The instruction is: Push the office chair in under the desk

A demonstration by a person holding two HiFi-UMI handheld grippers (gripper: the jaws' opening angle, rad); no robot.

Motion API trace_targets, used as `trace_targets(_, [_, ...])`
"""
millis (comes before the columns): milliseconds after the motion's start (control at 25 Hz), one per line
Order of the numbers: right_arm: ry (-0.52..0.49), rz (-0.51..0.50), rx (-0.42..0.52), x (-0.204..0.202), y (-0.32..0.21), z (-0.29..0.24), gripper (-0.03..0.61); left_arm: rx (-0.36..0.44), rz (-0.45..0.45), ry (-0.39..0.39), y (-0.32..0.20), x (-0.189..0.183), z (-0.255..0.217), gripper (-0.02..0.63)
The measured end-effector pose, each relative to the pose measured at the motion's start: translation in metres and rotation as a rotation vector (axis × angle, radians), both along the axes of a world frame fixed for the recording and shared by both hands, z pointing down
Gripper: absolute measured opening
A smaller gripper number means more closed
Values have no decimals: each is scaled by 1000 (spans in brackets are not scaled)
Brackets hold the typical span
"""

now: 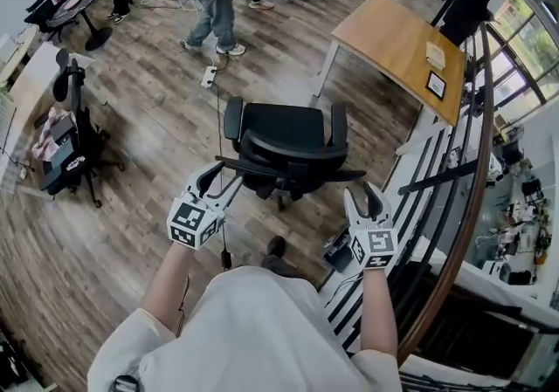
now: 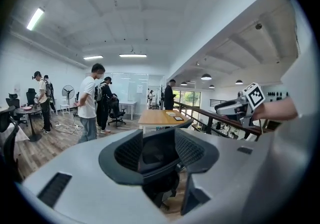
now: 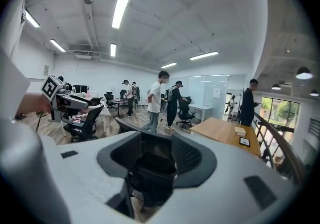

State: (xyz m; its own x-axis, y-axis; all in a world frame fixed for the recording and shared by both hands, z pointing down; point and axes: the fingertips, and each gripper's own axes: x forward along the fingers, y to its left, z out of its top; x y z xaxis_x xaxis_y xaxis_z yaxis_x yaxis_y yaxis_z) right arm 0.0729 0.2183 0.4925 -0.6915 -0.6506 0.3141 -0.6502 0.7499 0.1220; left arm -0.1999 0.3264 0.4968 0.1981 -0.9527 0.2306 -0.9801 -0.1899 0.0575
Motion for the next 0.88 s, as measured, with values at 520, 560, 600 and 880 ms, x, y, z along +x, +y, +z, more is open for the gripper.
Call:
trace_targets(520, [329,-358,-161,-5,-72,109,175,-184,75,-239,-69,11,72,216])
trace_targets(560, [359,-384,-173,-7,-76,118,176,-205,86,-261,-73,11,80,221])
trace_targets(600, [390,-409,-182,-8,-78,127,178,-228,96,-282,-77,11,90,224])
trace_targets(880, [564,-538,-213,-10,-91,169,212,-417,181,-482,-81,6,151,254])
